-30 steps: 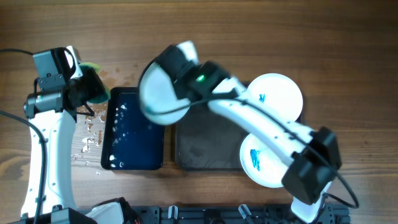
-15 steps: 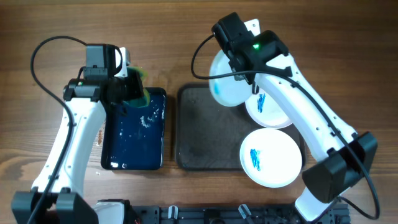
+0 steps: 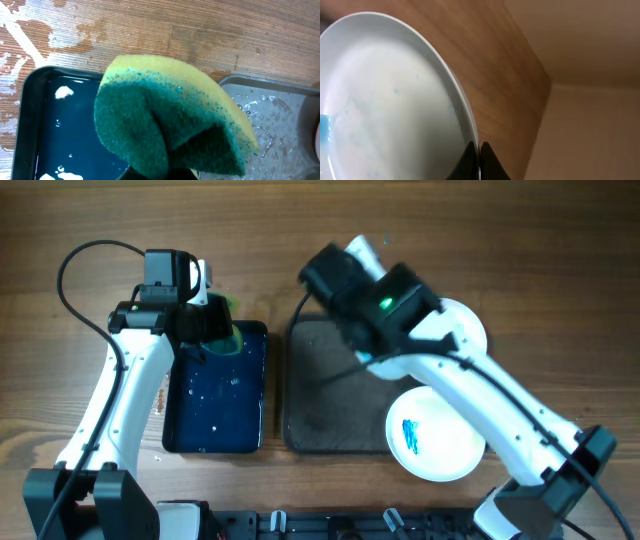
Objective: Clean dirty plates on tray and stack at the side
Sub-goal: 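Carry the plate right and set it on the table beside the tray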
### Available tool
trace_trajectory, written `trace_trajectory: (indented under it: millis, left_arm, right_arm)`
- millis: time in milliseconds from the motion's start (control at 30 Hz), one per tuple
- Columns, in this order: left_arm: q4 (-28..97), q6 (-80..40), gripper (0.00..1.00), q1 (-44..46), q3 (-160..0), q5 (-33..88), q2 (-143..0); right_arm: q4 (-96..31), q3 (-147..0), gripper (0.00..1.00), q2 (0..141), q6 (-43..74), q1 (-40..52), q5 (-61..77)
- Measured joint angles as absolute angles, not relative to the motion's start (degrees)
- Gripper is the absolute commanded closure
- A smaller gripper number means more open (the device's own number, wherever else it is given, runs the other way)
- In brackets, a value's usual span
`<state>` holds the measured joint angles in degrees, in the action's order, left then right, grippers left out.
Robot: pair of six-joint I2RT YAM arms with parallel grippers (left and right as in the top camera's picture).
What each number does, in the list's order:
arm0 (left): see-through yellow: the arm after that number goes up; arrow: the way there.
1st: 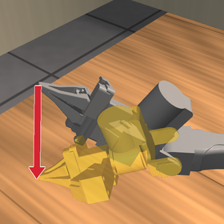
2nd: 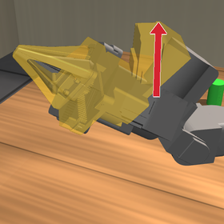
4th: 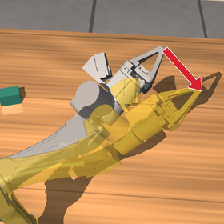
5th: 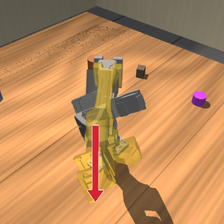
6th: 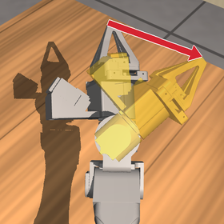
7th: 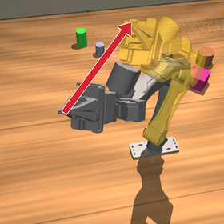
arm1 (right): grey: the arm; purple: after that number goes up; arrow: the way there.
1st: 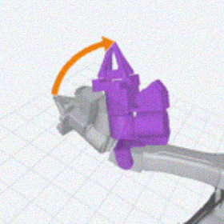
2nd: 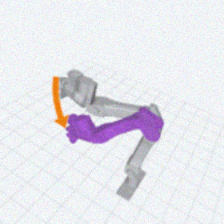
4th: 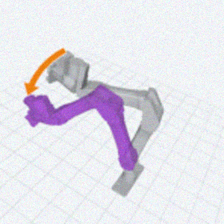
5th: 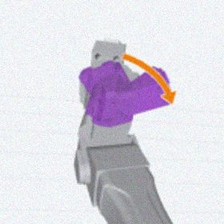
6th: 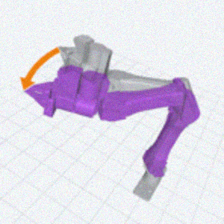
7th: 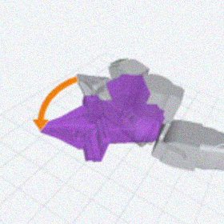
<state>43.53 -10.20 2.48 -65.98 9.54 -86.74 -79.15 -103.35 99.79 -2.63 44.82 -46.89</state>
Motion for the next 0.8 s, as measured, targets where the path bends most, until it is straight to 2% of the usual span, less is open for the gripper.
trace_trajectory:
  millis: [333, 600, 733, 800]
  left_arm:
    - [42.6, -10.2, 0.96, 2.5, -66.0, 9.5, -86.7]
    - [42.4, -10.2, 0.96, 2.5, -66.0, 9.5, -86.7]
    - [42.4, -10.2, 0.96, 2.5, -66.0, 9.5, -86.7]
    - [42.4, -10.2, 0.96, 2.5, -66.0, 9.5, -86.7]
  right_arm:
    - [-92.0, -97.3, 0.95, 99.7, 13.7, 47.0, -52.8]
    - [-91.0, -97.1, 0.95, 99.7, 19.4, 47.1, -53.0]
    - [-87.9, -97.1, 0.96, 99.7, 24.1, 45.7, -46.6]
    - [-81.9, -96.9, 0.96, 99.7, 25.6, 44.9, -40.5]
